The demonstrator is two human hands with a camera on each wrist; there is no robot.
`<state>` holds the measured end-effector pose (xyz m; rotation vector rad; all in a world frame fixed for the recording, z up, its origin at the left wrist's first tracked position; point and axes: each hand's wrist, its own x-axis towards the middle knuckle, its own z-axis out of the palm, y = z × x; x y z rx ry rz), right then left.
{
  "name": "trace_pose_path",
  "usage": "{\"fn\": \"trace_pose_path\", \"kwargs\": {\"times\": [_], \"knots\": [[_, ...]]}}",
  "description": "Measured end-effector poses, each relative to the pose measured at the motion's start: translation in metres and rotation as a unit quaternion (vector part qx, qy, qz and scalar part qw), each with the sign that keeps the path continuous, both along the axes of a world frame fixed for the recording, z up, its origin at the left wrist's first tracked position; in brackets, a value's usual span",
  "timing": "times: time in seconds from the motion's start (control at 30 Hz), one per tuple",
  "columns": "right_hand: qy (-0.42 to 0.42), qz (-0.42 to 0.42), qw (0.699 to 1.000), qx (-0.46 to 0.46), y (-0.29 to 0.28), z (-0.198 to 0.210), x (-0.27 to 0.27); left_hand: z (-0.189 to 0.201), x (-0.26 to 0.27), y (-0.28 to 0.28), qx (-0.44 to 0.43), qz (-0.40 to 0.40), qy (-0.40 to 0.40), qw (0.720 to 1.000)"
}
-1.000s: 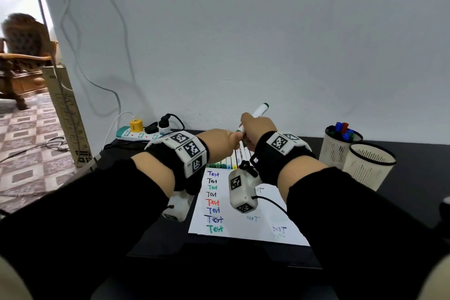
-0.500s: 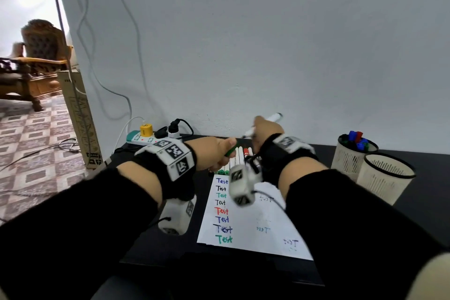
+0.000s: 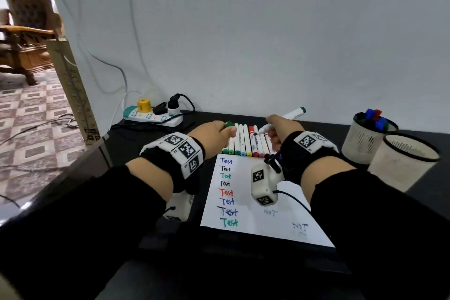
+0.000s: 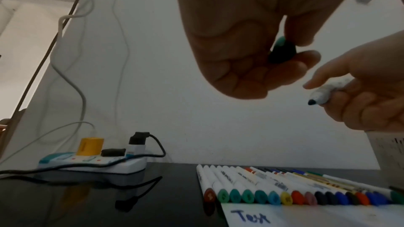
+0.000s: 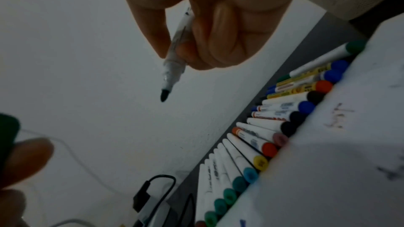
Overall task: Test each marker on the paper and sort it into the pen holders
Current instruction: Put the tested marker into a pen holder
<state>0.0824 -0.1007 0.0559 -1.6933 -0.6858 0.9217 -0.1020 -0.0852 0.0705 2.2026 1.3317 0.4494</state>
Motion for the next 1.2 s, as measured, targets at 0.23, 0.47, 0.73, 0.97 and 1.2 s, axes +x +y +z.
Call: {"fn": "trace_pose_path", "kwargs": {"times": [0.23,0.47,0.73,0.97,1.2], "knots": [[0.050,-0.051,0.997,0.003,0.006,-0.044,0.011,-0.029,0.012,0.026,0.000,0.041,0.005,0.999],[0.034,-0.026,0.999,-0.019,0.022,-0.059,-0.002,-0.041,0.019,0.044,0.017,0.055,0.039,0.998],[0.017,0.030,0.999,-0.023,0.024,-0.072,0.000,-0.050,0.019,0.054,-0.003,0.056,0.066,0.996],[-0.099,0.077,0.990,-0.066,0.026,-0.081,0.003,-0.055,0.020,0.055,-0.027,0.046,0.088,0.995],[-0.200,0.109,0.973,-0.042,0.028,-0.086,0.001,-0.058,0.021,0.057,-0.016,0.046,0.092,0.995]]}}
